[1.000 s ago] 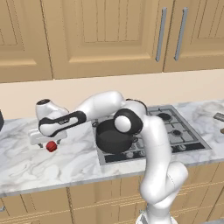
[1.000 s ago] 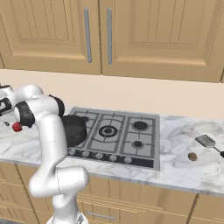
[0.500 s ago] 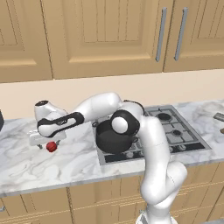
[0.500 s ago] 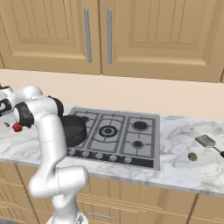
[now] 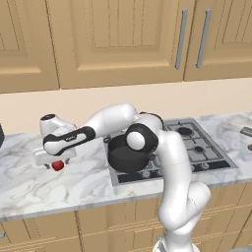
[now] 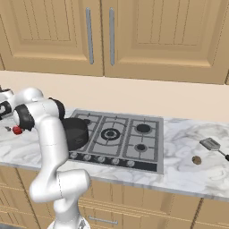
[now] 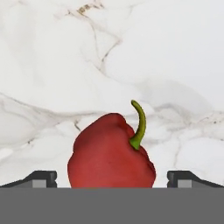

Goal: Put the garlic and bell pepper in the pot. Retrieve the spatula and lightly stir the vegetables in the pot.

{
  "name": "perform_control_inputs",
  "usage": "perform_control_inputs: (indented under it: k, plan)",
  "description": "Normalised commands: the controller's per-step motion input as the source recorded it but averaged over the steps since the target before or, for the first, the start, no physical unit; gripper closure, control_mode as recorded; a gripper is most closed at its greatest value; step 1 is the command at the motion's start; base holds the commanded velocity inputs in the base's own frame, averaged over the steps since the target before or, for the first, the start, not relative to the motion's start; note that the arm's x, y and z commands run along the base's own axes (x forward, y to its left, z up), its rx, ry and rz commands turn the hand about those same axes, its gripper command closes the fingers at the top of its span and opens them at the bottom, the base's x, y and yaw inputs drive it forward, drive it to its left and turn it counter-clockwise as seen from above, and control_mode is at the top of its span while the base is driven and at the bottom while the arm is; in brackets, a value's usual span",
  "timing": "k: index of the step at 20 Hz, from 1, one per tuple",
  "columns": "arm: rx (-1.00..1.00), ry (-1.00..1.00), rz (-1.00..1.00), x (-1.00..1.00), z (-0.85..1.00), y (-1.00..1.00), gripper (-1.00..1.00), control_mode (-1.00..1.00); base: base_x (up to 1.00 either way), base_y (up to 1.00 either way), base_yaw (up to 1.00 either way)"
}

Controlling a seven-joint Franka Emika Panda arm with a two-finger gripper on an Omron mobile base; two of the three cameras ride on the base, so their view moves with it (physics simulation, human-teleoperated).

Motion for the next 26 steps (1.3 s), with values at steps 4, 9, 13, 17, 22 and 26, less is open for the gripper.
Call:
perform_control_inputs:
  k: [4, 9, 13, 17, 22, 26]
  plan:
    - [0.00, 0.00, 0.03, -0.02, -0.01, -0.06, -1.00, -1.00, 0.00, 0.00, 0.00]
    - [0.00, 0.00, 0.01, 0.00, -0.03, 0.00, -1.00, -1.00, 0.00, 0.00, 0.00]
    - [0.00, 0.00, 0.00, 0.04, -0.06, 0.00, -1.00, -1.00, 0.00, 0.00, 0.00]
    - [0.00, 0.00, 0.00, 0.03, -0.13, 0.00, -1.00, -1.00, 0.00, 0.00, 0.00]
    - [0.00, 0.00, 0.00, 0.02, -0.14, 0.00, -1.00, -1.00, 0.00, 0.00, 0.00]
    - [0.00, 0.00, 0.00, 0.00, -0.05, 0.00, -1.00, -1.00, 0.00, 0.00, 0.00]
